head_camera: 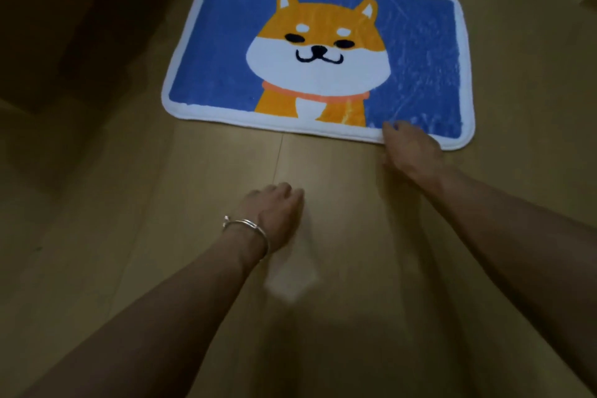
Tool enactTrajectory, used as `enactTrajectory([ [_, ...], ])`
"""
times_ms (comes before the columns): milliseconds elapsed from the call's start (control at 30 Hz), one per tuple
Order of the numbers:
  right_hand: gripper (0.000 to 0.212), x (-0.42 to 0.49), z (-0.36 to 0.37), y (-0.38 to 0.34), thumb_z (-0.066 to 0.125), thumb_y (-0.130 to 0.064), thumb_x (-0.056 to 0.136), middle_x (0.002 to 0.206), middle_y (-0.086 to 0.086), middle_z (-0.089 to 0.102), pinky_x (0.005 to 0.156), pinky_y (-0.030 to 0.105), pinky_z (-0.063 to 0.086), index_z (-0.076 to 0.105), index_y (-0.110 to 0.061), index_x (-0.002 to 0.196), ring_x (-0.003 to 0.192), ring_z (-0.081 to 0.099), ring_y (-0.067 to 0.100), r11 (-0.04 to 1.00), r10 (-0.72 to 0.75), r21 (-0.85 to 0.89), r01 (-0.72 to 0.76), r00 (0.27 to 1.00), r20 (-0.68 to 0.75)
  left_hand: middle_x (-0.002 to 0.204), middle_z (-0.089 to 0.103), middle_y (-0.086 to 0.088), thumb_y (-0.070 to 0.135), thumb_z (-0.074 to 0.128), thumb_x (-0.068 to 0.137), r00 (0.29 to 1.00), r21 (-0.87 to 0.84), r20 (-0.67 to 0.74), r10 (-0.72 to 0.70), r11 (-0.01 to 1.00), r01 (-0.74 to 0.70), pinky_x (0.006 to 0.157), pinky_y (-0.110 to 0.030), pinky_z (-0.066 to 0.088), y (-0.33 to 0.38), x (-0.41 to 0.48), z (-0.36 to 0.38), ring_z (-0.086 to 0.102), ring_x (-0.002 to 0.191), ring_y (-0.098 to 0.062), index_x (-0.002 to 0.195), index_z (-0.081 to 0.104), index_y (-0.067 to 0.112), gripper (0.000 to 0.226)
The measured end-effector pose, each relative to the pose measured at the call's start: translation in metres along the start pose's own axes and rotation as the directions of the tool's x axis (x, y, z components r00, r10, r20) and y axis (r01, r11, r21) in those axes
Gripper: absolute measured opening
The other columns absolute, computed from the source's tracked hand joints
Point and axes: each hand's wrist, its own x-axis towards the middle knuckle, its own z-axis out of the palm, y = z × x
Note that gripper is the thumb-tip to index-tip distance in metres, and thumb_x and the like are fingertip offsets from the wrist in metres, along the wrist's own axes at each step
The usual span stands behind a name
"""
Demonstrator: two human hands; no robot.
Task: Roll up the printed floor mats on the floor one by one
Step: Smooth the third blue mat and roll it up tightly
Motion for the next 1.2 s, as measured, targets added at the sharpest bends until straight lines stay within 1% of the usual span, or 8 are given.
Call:
enactTrajectory([
  [133, 0.032, -0.006, 0.01, 0.015, 0.041, -0.002, 0.093, 0.119, 0.024, 0.057, 0.086, 0.044, 0.045, 0.053, 0.004, 0.122, 0.107, 0.057, 0.038, 0.999, 0.021, -0.028, -0.022, 0.999, -0.047, 0.121, 0.044, -0.006, 0.018, 0.044, 0.092, 0.972, 0.012, 0.101, 0.21, 0.977, -0.212, 0.077, -0.035, 0.042, 0.007, -0.021, 0.014, 0.045, 0.11, -0.026, 0.121, 0.048, 0.017, 0.029],
  [233, 0.021, -0.004, 0.005, 0.008, 0.045, 0.004, 0.089, 0.101, 0.031, 0.062, 0.078, 0.047, 0.046, 0.063, 0.012, 0.097, 0.093, 0.06, 0.043, 0.995, -0.038, -0.101, 0.025, 0.991, -0.126, 0.12, 0.051, -0.006, 0.021, 0.042, 0.094, 0.977, 0.056, 0.127, 0.17, 0.982, -0.178, 0.081, -0.035, 0.043, 0.007, -0.028, 0.017, 0.049, 0.112, -0.027, 0.116, 0.055, 0.017, 0.025],
  [300, 0.02, -0.003, -0.002, 0.003, 0.046, 0.002, 0.09, 0.102, 0.025, 0.063, 0.076, 0.041, 0.046, 0.064, 0.008, 0.097, 0.094, 0.061, 0.039, 0.977, -0.062, -0.209, 0.044, 0.995, -0.081, 0.12, 0.058, -0.006, 0.022, 0.042, 0.095, 0.946, 0.161, 0.32, -0.044, 0.987, -0.009, 0.084, -0.036, 0.042, -0.028, -0.017, 0.061, 0.055, 0.114, -0.029, 0.118, 0.06, 0.014, 0.03],
  [433, 0.025, 0.001, -0.01, -0.003, 0.044, -0.001, 0.092, 0.109, 0.016, 0.063, 0.077, 0.036, 0.045, 0.062, 0.0, 0.109, 0.101, 0.061, 0.033, 0.954, -0.049, -0.297, 0.033, 0.998, -0.046, 0.137, 0.038, -0.035, 0.003, 0.031, 0.1, 0.747, 0.17, 0.335, -0.574, 0.817, 0.551, 0.086, -0.035, 0.046, -0.141, 0.01, 0.188, 0.042, 0.12, -0.046, 0.132, 0.039, -0.012, 0.036],
  [600, 0.024, 0.0, -0.008, -0.004, 0.042, 0.0, 0.093, 0.109, 0.016, 0.063, 0.073, 0.036, 0.043, 0.062, 0.0, 0.107, 0.101, 0.06, 0.033, 0.952, -0.059, -0.305, 0.036, 0.996, -0.067, 0.122, 0.053, -0.007, 0.013, 0.039, 0.095, 0.943, 0.279, 0.136, -0.305, 0.925, 0.258, 0.088, -0.033, 0.038, -0.033, -0.042, 0.011, 0.052, 0.113, -0.027, 0.12, 0.048, 0.015, 0.027],
  [667, 0.024, -0.002, -0.005, -0.006, 0.041, 0.0, 0.093, 0.109, 0.017, 0.063, 0.073, 0.035, 0.043, 0.062, 0.001, 0.105, 0.1, 0.06, 0.034, 0.957, -0.064, -0.286, 0.046, 0.997, -0.052, 0.124, 0.049, -0.007, 0.014, 0.037, 0.095, 0.944, 0.244, 0.128, -0.304, 0.932, 0.267, 0.091, -0.034, 0.036, -0.016, -0.04, 0.014, 0.049, 0.114, -0.027, 0.122, 0.046, 0.015, 0.028],
  [967, 0.024, -0.045, 0.001, -0.059, 0.057, -0.022, 0.085, 0.108, 0.014, 0.065, 0.076, 0.031, 0.046, 0.066, -0.009, 0.103, 0.099, 0.062, 0.03, 0.982, -0.187, -0.001, 0.19, 0.968, 0.168, 0.12, 0.047, -0.008, 0.028, 0.037, 0.096, 0.914, -0.156, 0.113, -0.389, 0.902, 0.403, 0.076, -0.035, 0.04, 0.006, -0.029, 0.009, 0.051, 0.108, -0.03, 0.132, 0.033, 0.021, 0.038],
  [1200, 0.017, -0.112, 0.01, -0.15, 0.054, -0.016, 0.091, 0.099, 0.016, 0.065, 0.068, 0.031, 0.038, 0.065, -0.004, 0.097, 0.084, 0.057, 0.025, 0.755, -0.624, 0.504, 0.42, 0.698, 0.352, 0.134, 0.041, -0.023, 0.035, 0.042, 0.095, 0.77, -0.416, 0.25, -0.587, 0.653, 0.633, 0.096, -0.043, 0.038, -0.015, -0.03, 0.023, 0.043, 0.122, -0.039, 0.149, 0.014, 0.018, 0.063],
])
